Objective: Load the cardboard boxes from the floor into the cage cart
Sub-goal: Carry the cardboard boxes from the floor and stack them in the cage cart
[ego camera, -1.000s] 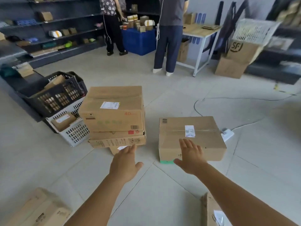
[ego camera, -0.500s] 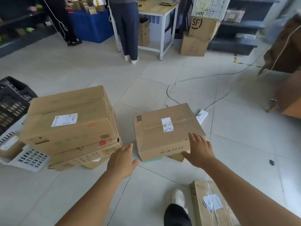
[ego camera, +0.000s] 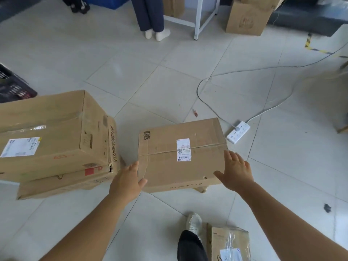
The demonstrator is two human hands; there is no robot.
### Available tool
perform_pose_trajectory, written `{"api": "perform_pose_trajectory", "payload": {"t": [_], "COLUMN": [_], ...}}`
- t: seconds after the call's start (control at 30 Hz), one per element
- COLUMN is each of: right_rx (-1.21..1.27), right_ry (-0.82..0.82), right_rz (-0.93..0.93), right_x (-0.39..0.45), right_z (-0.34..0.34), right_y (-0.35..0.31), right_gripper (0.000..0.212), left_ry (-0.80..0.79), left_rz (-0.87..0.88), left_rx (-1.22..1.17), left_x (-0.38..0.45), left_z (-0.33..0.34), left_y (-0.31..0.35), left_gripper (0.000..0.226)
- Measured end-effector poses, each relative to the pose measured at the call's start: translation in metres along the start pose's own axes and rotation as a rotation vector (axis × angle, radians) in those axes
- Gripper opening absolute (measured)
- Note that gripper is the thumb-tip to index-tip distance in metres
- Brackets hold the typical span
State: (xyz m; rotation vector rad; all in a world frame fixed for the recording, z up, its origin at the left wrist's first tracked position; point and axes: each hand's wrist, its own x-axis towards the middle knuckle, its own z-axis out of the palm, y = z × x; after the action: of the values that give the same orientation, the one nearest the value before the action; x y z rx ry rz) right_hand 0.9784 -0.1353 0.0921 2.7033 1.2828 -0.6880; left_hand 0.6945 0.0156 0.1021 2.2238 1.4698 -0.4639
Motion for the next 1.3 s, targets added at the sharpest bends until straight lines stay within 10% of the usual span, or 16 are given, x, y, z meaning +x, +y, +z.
{"api": "perform_pose_trajectory", "payload": {"t": [1.3], "right_rx": [0.435], "right_ry": [-0.084], "right_rz": [0.381], "right_x": [0.273], "right_z": [0.165], "right_y": [0.064], "right_gripper": [0.116], "left_ry": [-0.134], "left_rz": [-0.442], "left_rx": [-0.618], "left_x": [0.283], "left_z": [0.183], "left_y": [-0.073], "left_gripper": [0.122]}}
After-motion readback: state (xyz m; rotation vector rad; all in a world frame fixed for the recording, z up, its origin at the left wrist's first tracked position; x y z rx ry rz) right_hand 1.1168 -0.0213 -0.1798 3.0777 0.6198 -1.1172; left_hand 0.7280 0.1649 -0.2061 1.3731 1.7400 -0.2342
